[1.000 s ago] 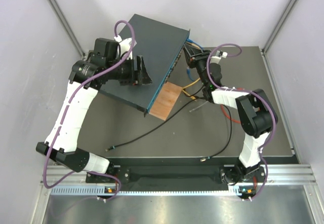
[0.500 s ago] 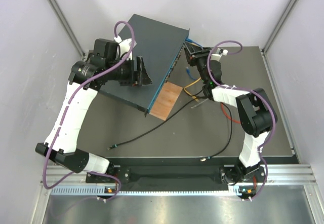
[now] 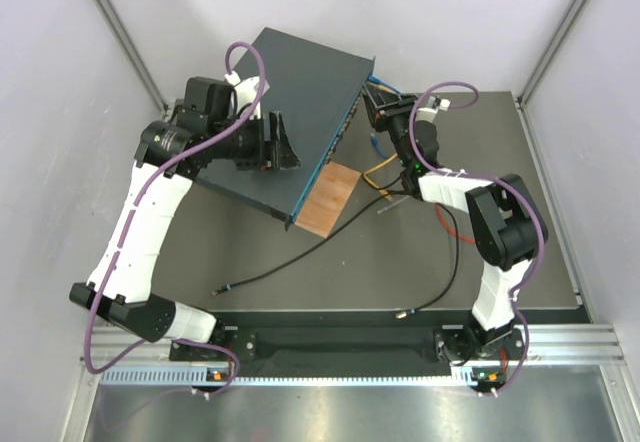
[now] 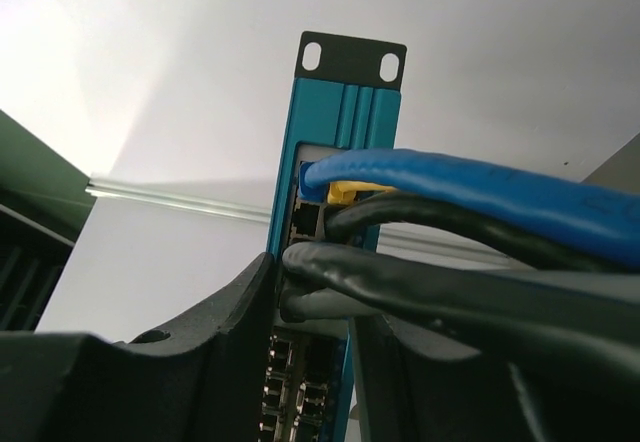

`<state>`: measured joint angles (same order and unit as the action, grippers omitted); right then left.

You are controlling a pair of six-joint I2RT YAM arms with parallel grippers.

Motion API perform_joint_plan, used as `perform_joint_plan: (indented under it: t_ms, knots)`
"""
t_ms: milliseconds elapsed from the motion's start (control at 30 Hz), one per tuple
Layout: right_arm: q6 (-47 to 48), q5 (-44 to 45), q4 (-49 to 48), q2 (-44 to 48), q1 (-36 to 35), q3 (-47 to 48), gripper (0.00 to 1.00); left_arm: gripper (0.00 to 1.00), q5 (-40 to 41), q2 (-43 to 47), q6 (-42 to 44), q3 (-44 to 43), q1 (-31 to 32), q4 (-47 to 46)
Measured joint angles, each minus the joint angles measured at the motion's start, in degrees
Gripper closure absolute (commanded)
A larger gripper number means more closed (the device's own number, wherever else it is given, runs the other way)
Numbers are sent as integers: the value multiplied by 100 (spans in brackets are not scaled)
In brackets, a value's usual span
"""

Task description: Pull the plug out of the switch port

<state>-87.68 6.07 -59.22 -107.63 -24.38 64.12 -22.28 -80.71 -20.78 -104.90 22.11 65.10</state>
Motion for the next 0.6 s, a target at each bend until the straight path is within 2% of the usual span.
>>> perform_joint_plan:
  t_ms: [233, 600]
  knots:
    - [-107, -151, -365, 0, -11, -214, 62, 28, -9, 42, 0, 42, 0, -11]
    - [-146, -247, -393, -2, -9, -208, 67, 28, -66, 87, -2, 98, 0, -31]
